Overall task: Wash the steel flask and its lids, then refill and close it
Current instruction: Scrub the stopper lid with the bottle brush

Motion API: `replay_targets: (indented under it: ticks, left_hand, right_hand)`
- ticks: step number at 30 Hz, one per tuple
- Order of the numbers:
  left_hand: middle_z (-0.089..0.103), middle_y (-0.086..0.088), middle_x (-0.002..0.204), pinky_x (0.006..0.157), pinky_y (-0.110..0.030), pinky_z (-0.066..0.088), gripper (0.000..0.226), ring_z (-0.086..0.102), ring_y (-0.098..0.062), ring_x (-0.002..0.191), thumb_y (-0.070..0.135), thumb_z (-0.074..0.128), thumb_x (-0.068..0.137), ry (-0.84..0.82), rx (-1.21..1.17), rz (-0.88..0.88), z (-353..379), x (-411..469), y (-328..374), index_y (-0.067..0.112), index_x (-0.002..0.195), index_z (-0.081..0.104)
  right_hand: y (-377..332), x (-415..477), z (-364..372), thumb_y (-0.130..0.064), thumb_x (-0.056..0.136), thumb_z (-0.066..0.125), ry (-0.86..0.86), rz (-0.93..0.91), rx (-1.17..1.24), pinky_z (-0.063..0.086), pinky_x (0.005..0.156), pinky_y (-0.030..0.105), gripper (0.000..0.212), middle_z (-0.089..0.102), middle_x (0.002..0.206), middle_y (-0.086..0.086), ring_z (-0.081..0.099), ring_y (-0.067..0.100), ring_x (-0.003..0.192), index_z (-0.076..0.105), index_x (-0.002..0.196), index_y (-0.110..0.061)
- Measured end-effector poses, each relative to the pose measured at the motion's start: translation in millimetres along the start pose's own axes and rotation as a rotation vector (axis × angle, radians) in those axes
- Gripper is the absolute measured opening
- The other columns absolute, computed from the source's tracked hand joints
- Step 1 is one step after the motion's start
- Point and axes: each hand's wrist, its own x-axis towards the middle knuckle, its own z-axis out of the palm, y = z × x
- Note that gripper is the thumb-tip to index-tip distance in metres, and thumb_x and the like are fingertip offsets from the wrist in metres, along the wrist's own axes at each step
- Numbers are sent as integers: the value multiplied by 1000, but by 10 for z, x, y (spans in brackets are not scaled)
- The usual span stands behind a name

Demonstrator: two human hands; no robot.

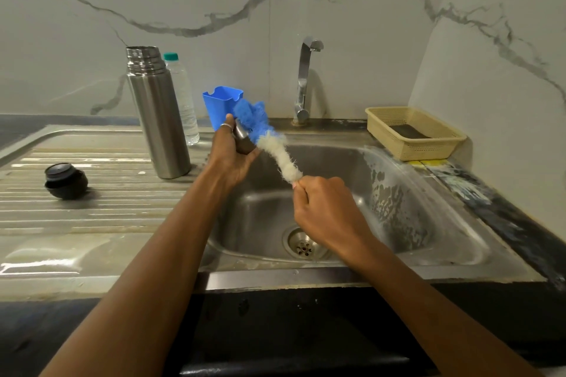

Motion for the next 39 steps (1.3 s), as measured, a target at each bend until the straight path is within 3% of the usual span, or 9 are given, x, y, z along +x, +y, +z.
replay_targets:
  ticks: [8,14,24,26,29,33,36,39]
  left_hand:
    - [68,-14,128,85,-45,58,56,70,-26,103,52,31,106,29,11,-46,106,-60,-56,13,139,54]
    - [72,-12,118,81,-45,58,55,72,-26,98,54,31,106,45,2,-55,119,-64,-73,15,135,57]
    - [68,-17,126,87,-53,58,43,70,-33,108,25,40,99,80,2,-20,12,41,-44,10,138,52]
    - [71,-13,116,82,-49,60,39,72,-29,99,24,42,98,69,-4,-8,7,74,-47,8,132,54]
    - [69,-8,95,75,-38,57,33,68,-22,80,27,45,96,39,-57,6,-36,78,-30,10,122,58]
    - [67,-14,115,104,-48,48,58,67,-30,104,30,55,88,64,-78,-14,-73,107,-33,9,142,51]
    - [69,-14,115,102,-49,50,56,67,-30,107,33,51,91,55,-93,16,-61,119,-28,9,142,52]
    - [70,-13,118,95,-50,55,48,69,-31,107,32,44,95,29,-103,28,-63,126,-29,9,136,56]
  right_hand:
    - [47,38,-1,-21,101,44,4,31,-31,38,50,34,39,56,57,3,56,26,52,53,65,-14]
    - [65,48,3,-21,101,44,6,40,-16,35,52,32,41,55,58,1,55,26,53,43,60,-24]
    - [58,38,-28,-21,100,47,-2,57,-16,34,49,28,37,58,60,1,52,18,49,48,64,-23]
    - [42,-3,-21,-22,100,46,-8,48,-18,39,51,32,33,64,65,6,58,24,54,53,68,-20]
    - [-20,-60,25,-25,101,45,-17,6,-8,35,53,31,36,61,63,7,57,29,57,41,65,-26]
    - [12,50,-11,-21,100,45,-16,80,-13,38,53,31,35,64,67,10,61,31,60,45,64,-23]
    - [18,-27,-1,-21,101,45,-30,51,-37,40,50,31,35,64,64,8,59,26,54,52,67,-19]
    - [7,-31,-9,-21,101,45,-15,38,-11,38,48,31,38,59,59,4,56,23,50,47,63,-21]
